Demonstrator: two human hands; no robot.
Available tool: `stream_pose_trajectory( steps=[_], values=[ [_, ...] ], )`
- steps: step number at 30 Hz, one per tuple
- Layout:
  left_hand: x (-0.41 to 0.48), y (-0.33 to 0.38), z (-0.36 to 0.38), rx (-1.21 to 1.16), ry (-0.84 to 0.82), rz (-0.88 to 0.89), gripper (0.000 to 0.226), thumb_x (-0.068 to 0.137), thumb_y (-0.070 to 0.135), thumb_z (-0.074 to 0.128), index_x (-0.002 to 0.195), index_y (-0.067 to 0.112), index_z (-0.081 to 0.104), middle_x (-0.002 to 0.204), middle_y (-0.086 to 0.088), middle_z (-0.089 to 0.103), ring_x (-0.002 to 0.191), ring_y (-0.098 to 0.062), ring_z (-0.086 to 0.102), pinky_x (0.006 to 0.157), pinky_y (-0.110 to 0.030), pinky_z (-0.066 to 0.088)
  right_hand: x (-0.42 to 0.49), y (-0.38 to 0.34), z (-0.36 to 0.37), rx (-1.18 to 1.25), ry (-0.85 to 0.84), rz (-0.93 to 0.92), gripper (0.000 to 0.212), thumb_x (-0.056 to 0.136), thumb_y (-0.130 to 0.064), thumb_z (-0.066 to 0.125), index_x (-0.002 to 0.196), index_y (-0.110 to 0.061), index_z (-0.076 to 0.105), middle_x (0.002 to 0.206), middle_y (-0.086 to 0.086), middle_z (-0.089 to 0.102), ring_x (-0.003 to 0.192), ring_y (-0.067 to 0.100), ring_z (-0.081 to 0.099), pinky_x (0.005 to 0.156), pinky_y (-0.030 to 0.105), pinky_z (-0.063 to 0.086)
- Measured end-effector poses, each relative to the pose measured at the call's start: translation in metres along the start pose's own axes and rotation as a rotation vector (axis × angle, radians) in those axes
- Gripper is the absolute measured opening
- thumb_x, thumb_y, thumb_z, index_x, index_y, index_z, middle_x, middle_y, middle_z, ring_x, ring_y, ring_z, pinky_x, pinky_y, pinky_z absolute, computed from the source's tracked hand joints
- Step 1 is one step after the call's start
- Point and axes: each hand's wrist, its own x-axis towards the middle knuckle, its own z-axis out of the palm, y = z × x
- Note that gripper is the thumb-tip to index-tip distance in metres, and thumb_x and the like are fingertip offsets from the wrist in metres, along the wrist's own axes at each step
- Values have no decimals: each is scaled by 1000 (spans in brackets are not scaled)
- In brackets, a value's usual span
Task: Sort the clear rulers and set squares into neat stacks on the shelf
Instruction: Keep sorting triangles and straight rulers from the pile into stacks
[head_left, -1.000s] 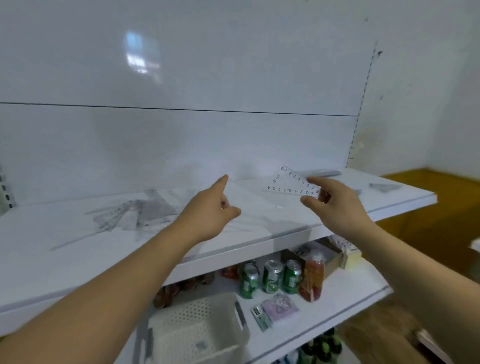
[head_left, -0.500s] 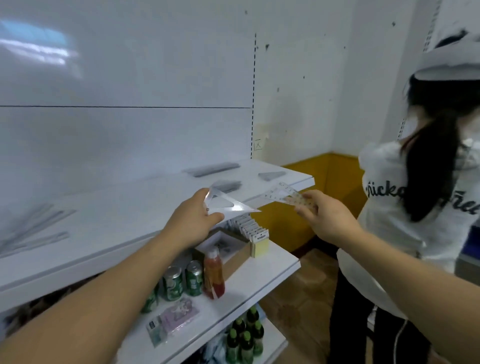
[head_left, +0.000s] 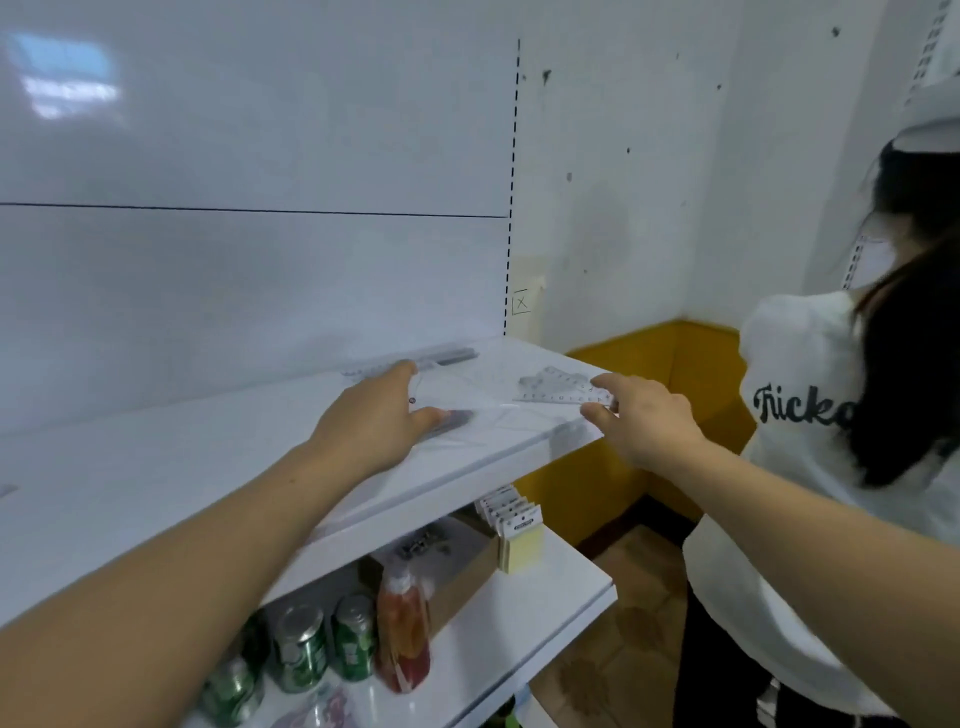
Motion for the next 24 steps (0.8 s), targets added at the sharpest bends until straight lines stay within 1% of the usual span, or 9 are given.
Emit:
stream_pose_trajectory(
  steps=[3,7,11,17,19,21,22,23,24],
  values=[
    [31,-1,4,54,14,-14,60,87,50,57,136,19,39,116,-3,60,107,-23,56,75,-31,41,38,3,10,-18,-51,-5,48,95,-49,42,140,-35,37,137,3,48,126,26,43,102,47,36],
    [58,1,16,105,0,-31,61,86,52,58,135,21,41,121,-2,58,108,-22,54,80,-32,42,81,12,31,58,-155,-35,46,97,-44,43,141,-35,35,143,6,38,131,28,35,104,45,35],
    [77,10,32,125,-4,-54,58,86,51,58,133,20,44,128,-2,54,112,-23,52,84,-33,41,124,33,51,111,-269,-72,44,98,-41,41,141,-37,34,147,8,32,135,30,28,110,46,26],
    [103,41,54,197,-38,-127,46,84,52,56,117,21,52,112,0,58,100,-23,53,81,-36,45,168,57,62,79,-422,-194,45,100,-42,32,144,-39,28,149,7,26,138,28,24,113,43,20],
    [110,53,61,223,-37,-142,49,84,53,56,119,20,52,114,-1,58,101,-23,54,82,-37,46,175,62,62,88,-481,-245,47,100,-42,29,147,-37,23,153,6,20,142,26,18,116,42,15],
    [114,64,66,252,-60,-169,52,85,53,55,124,19,51,121,-2,58,108,-25,54,87,-37,46,181,65,65,104,-530,-277,51,101,-40,29,150,-34,18,156,5,16,145,25,12,117,41,10],
    [116,70,69,268,-78,-182,49,85,54,54,122,20,52,122,-2,58,110,-24,54,89,-36,45,182,66,66,132,-540,-280,52,100,-39,30,151,-33,16,158,4,14,145,24,10,117,40,9],
    [117,75,73,284,-94,-184,43,86,55,53,114,23,53,120,-3,59,108,-24,54,87,-35,44,184,67,69,193,-533,-269,53,100,-36,32,151,-31,16,158,3,13,146,23,10,117,39,10],
    [118,80,77,296,-110,-183,37,87,55,52,106,24,52,113,-3,59,103,-22,55,83,-33,43,183,67,70,295,-511,-238,53,100,-30,34,151,-28,19,158,2,15,145,22,13,116,37,12]
  ],
)
